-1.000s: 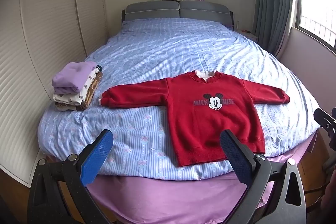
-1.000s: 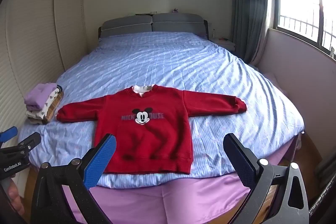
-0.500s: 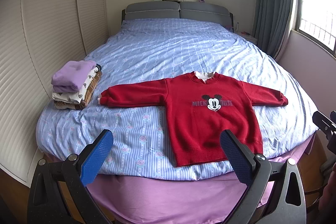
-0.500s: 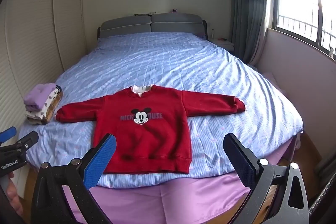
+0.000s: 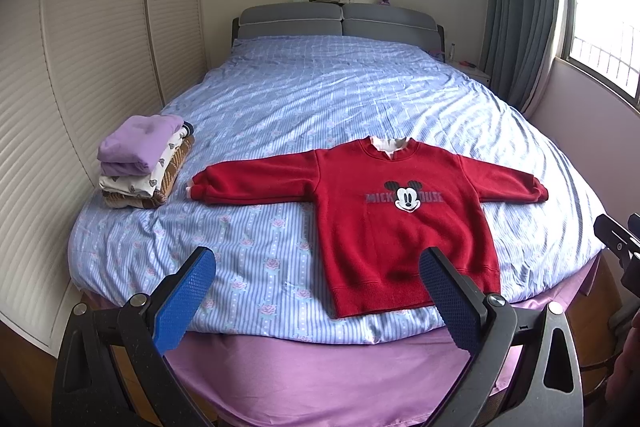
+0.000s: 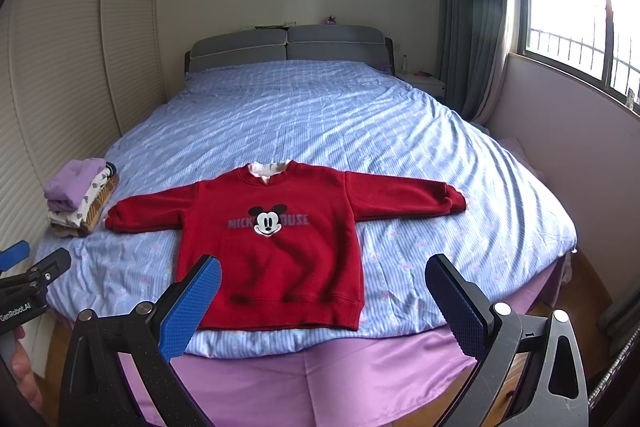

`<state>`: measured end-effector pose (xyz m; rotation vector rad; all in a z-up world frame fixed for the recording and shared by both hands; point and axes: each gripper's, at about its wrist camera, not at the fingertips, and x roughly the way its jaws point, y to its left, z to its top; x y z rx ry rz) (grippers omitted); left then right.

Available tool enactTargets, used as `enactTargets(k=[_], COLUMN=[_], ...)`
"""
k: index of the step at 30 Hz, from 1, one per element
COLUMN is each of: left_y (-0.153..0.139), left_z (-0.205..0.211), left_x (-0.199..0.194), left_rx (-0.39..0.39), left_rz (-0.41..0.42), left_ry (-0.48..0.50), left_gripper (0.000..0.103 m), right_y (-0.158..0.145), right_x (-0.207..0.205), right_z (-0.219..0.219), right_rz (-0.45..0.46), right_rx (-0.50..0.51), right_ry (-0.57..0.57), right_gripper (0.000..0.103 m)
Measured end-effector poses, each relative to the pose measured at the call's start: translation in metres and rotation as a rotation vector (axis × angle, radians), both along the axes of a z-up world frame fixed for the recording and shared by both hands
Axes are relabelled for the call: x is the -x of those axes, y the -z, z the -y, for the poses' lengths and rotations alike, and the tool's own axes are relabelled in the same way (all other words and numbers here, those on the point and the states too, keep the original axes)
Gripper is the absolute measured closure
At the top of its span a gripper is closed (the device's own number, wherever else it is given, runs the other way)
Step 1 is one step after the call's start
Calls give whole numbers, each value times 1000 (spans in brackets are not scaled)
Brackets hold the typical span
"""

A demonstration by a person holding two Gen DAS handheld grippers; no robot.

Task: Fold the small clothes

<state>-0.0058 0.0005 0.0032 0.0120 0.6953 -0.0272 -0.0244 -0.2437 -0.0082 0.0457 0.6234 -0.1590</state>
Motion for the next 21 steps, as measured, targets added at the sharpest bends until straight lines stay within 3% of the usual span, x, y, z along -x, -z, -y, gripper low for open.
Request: enactTargets(k=[21], left_y=[0], left_z=[-3], left_x=[-2], left_rx=[2], left_rz=[-1], left_ry=[0], left_gripper=[0], right_y=[1], right_x=[1], right_z=[2], right_rz=[-2], right_rx=[0], right_ry=[2], right_gripper=[0])
